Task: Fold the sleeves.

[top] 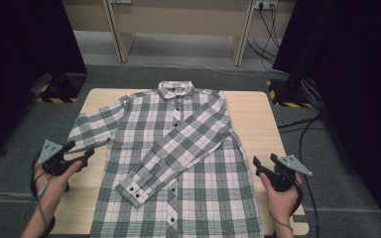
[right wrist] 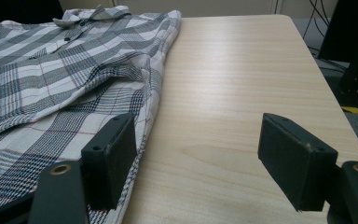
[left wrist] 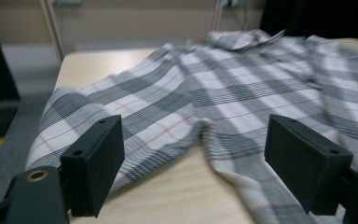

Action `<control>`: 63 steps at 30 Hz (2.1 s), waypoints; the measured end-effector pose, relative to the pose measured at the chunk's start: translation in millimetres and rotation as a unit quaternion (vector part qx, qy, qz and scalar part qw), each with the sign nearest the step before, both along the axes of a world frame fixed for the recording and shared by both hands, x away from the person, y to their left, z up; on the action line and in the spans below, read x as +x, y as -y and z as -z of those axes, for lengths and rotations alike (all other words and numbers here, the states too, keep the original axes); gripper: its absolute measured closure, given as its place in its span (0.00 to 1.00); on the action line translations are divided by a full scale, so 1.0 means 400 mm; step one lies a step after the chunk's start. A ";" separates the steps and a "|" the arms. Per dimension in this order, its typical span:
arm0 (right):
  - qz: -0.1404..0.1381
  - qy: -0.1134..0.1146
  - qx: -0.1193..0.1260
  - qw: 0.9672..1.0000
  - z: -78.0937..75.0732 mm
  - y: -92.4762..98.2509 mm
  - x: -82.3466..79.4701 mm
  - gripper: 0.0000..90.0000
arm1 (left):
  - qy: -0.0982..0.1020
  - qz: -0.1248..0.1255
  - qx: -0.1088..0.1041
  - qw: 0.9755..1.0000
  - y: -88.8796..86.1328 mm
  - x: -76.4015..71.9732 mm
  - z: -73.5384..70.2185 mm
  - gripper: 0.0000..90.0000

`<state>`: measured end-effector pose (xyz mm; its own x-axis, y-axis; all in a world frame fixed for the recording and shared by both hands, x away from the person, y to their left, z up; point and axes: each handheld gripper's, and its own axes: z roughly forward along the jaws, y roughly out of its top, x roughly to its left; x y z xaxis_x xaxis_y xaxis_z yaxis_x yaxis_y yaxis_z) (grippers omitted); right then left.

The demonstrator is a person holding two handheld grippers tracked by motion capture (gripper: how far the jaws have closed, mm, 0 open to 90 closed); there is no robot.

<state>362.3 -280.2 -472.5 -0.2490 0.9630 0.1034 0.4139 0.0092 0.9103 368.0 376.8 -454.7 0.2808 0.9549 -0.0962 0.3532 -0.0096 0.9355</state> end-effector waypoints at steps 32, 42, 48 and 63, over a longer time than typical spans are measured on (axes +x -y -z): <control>-0.008 -0.004 -0.003 1.000 0.000 -0.003 0.006 0.33 | -0.161 -0.065 0.071 0.982 -0.067 0.270 0.073 0.87; -0.004 -0.004 0.007 1.000 0.000 0.001 0.007 0.34 | -0.164 -0.075 0.009 0.984 -0.050 0.271 0.065 0.98; -0.004 -0.003 0.002 1.000 0.000 -0.001 0.007 0.34 | -0.108 -0.078 -0.008 0.991 -0.049 0.251 0.030 0.98; -0.001 -0.005 0.006 1.000 0.000 0.001 0.009 0.35 | -0.017 -0.026 -0.003 1.000 0.067 0.237 -0.073 0.98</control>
<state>365.8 -280.7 -472.7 -0.2491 0.9613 0.1180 0.4225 -0.0018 0.9064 462.7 349.8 -425.4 0.2279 0.9674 -0.1106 0.3854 0.0147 0.9226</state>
